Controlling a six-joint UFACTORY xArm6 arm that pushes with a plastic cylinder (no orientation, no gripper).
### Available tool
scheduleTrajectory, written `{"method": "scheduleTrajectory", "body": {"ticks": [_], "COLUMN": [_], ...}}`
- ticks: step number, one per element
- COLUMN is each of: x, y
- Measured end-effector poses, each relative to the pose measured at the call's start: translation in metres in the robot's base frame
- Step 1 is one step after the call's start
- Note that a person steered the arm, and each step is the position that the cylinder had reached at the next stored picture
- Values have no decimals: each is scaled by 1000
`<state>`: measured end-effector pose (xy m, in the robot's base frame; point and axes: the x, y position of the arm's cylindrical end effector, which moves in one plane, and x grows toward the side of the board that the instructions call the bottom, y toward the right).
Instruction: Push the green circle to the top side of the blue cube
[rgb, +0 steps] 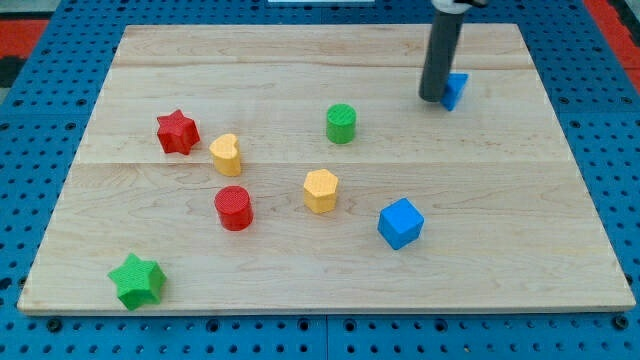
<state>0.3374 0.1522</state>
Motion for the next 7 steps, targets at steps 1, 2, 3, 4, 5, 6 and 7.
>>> {"method": "scheduleTrajectory", "body": {"ticks": [1,2,3,4,5,6,7], "x": [63,82,36,18,31,-17,-29], "y": [-22,-102,-158,-171,-238,-247,-212]}}
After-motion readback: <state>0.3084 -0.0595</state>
